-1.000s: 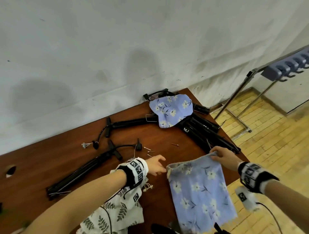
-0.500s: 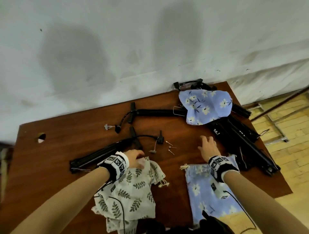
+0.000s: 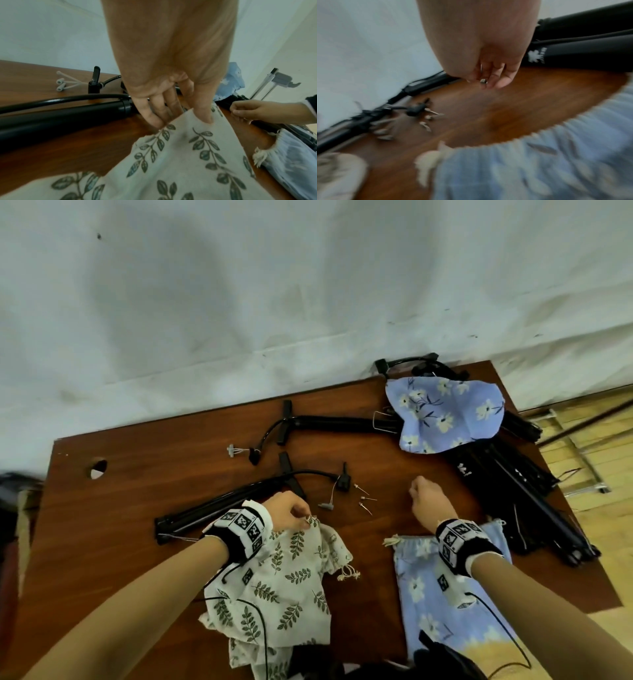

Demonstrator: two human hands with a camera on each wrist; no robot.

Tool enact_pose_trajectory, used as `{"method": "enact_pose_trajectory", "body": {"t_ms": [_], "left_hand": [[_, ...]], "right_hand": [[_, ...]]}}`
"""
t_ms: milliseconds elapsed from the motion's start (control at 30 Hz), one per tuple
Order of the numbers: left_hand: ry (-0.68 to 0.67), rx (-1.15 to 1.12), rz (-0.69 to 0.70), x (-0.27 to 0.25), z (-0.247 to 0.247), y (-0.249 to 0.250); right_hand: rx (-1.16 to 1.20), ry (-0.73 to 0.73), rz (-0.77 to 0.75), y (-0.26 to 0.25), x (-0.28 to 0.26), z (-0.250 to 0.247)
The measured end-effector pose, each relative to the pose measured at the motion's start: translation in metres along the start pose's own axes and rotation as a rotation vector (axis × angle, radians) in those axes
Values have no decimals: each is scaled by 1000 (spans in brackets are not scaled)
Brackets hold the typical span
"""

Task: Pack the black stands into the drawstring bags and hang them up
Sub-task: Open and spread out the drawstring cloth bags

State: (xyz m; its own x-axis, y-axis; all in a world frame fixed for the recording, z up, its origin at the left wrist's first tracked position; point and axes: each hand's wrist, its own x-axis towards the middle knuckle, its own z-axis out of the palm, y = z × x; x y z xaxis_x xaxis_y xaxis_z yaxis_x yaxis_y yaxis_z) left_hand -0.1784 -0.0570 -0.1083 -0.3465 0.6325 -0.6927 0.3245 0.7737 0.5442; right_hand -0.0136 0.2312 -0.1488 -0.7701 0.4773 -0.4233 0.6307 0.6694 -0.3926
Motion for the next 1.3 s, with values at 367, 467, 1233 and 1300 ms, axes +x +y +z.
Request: {"method": "enact_pose_trajectory", "body": {"t_ms": [367, 467, 1233, 1300], "left_hand": [[10, -56, 201, -30, -22, 57], [32, -42, 238, -42, -24, 76], [-298, -596, 79, -137, -28, 109], [-338, -623, 45, -138, -21, 133]], "right_hand": [[512, -618, -418, -140, -74, -37], [452, -514, -460, -145, -83, -40], [654, -57, 40, 7, -140, -157], [361, -29, -9, 5, -146, -152]]}}
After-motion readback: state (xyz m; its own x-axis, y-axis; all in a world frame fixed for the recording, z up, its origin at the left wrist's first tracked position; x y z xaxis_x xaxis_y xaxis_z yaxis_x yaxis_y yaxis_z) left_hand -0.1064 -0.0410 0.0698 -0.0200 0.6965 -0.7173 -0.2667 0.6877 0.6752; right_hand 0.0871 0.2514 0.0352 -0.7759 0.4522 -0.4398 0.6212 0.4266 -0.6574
